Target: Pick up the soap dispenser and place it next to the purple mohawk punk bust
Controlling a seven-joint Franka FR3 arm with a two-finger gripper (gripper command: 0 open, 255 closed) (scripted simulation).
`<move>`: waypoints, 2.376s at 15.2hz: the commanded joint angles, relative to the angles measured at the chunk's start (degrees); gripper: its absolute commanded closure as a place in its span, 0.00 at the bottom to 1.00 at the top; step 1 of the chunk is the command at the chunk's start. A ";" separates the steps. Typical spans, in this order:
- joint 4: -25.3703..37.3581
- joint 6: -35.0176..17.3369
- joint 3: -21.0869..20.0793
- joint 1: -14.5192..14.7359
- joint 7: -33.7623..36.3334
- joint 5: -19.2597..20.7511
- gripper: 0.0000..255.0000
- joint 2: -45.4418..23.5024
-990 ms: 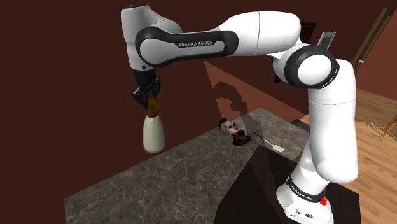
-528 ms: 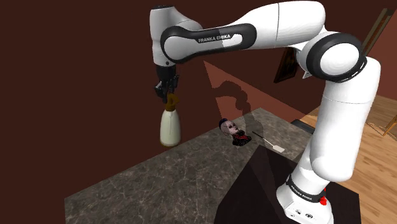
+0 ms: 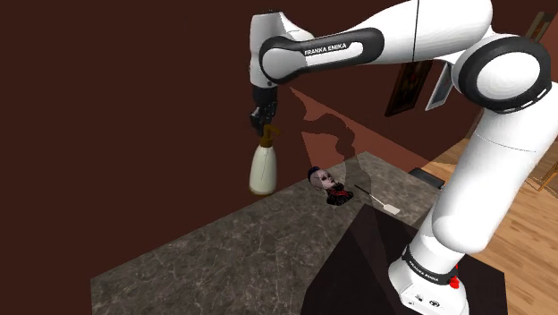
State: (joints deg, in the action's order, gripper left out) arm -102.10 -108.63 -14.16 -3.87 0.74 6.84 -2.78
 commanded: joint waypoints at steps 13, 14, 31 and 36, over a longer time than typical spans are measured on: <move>-9.31 -3.60 9.71 -9.19 -19.55 -2.73 1.00 7.58; -9.49 -3.74 10.47 -9.81 -20.95 -2.81 1.00 7.72; -12.47 -9.70 17.47 -15.60 -33.74 -3.63 1.00 5.51; -15.30 -13.46 17.50 -15.63 -33.58 -3.58 1.00 4.57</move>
State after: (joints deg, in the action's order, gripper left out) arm -116.86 -121.28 3.33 -19.49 -32.85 3.25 1.99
